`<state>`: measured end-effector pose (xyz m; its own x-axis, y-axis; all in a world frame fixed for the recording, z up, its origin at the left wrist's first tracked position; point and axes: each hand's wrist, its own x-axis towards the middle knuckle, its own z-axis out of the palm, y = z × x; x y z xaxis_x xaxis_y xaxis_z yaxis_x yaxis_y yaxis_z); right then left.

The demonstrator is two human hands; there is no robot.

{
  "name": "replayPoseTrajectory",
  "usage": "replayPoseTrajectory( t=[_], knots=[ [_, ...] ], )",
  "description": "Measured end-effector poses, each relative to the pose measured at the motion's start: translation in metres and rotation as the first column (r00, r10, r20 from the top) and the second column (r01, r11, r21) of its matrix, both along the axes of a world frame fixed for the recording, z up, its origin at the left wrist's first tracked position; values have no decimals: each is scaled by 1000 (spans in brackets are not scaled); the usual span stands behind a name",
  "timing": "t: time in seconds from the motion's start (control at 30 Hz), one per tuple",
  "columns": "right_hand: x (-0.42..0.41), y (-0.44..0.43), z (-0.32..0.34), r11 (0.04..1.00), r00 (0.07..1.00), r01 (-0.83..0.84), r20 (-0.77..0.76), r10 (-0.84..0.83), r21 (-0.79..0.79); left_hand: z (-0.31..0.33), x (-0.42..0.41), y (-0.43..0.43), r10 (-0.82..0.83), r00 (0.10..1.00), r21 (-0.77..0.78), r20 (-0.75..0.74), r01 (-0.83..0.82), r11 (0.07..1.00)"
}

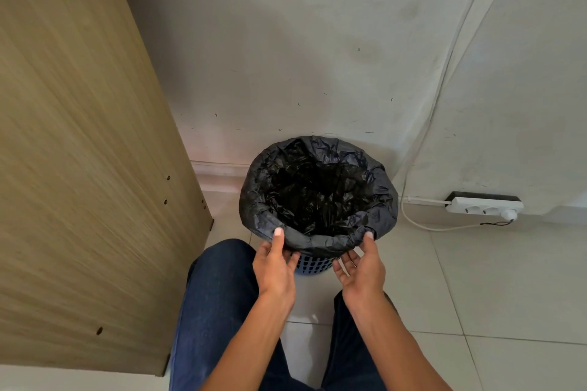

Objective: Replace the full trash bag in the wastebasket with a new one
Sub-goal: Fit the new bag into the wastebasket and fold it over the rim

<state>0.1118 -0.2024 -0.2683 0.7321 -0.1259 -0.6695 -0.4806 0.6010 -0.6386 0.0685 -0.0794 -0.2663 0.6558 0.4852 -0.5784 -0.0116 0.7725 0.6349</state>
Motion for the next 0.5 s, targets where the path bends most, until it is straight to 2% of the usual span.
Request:
replayPoseTrajectory(
  t=[0.23,0.33,0.5],
  knots=[
    [5,-1,2,976,996,93,-29,-89,195,-1,1,4,5,1000,-138,-4,-5,990],
    [8,-5,1,984,997,73,-24,-70,164,-3,8,9,18,999,-170,-36,-24,985],
    [8,-3,3,997,997,-73,26,73,-15,-3,11,14,29,994,-81,-109,-38,996]
  ],
)
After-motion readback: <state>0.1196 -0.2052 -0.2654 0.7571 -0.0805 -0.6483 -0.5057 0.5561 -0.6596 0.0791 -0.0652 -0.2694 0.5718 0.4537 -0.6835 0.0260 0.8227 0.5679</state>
